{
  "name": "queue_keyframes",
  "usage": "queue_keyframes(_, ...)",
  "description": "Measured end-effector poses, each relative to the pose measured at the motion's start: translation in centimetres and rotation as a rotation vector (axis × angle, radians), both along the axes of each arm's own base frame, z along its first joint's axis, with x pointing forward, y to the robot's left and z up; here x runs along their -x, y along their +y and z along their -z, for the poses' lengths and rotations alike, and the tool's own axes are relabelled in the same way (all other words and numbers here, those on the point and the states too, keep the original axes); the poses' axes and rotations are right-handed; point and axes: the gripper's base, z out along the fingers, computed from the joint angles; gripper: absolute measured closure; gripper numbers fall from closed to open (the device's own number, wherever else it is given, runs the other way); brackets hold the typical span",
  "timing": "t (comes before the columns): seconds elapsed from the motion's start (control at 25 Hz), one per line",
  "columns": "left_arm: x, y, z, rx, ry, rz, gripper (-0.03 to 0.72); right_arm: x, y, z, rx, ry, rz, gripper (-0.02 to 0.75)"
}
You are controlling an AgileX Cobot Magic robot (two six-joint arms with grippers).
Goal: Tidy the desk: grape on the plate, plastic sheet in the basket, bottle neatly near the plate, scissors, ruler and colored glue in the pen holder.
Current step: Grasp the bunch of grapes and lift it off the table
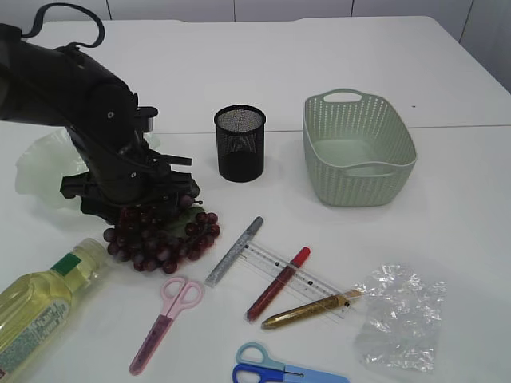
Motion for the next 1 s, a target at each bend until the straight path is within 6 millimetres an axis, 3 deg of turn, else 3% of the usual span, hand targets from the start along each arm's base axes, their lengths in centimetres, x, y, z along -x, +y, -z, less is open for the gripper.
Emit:
queue_keyframes(0.28, -0.4, 0.0, 0.4, -0.023, -0.025, 0.029, 0.123, 0.0, 0.0, 0.0, 0.000, 0.000, 0.000, 0.155)
queue_keyframes(0.64, -0.6, 0.0, 2.9, -0.056, 0.020, 0.039, 0.123, 0.0, 0.0, 0.0, 0.000, 0.000, 0.000, 0.155)
queue_keyframes(0.8, -0.7, -0.1, 3.2, -0.060, 0.017, 0.046, 0.129, 0.0, 0.0, 0.0, 0.000, 0.000, 0.000, 0.155)
queue_keyframes(0.88, -0.7, -0.1, 3.3, -0.059, 0.017, 0.046, 0.157, 0.0, 0.0, 0.0, 0.000, 0.000, 0.000, 0.155)
queue_keyframes(1.0, -0.8, -0.1, 3.2, -0.060, 0.014, 0.047, 0.268, 0.0, 0.0, 0.0, 0.000, 0.000, 0.000, 0.155)
